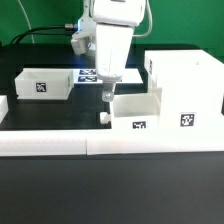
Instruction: Assemble drawer
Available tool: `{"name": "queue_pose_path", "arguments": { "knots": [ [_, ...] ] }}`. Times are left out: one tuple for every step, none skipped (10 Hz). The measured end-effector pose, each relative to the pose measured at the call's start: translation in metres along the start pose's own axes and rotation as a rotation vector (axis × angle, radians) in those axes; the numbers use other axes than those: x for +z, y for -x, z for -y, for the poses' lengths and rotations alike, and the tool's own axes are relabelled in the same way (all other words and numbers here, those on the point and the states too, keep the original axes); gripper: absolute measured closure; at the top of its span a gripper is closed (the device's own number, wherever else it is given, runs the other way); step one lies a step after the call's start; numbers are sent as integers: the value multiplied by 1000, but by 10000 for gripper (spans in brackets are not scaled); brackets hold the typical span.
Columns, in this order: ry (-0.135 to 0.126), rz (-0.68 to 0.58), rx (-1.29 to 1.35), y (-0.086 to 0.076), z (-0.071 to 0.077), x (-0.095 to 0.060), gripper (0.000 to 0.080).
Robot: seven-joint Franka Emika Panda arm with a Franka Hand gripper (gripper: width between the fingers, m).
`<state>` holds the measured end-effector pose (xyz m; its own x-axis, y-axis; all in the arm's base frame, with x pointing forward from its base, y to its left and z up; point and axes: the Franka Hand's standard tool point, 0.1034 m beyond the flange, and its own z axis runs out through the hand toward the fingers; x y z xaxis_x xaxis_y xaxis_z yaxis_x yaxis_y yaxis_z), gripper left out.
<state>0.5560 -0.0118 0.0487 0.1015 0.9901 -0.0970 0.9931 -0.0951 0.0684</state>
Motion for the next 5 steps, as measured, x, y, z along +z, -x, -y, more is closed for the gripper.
{"name": "queue_pose_path", "arguments": {
  "knots": [
    [0,-2,-6,2,0,0,150],
    [0,-1,-3,3,0,0,150],
    [1,-9,-72,10,-1,3,150],
    [-1,-36,-103,30,-4,9,150],
    [-3,-49,-86,38,-6,11,150]
  ]
}}
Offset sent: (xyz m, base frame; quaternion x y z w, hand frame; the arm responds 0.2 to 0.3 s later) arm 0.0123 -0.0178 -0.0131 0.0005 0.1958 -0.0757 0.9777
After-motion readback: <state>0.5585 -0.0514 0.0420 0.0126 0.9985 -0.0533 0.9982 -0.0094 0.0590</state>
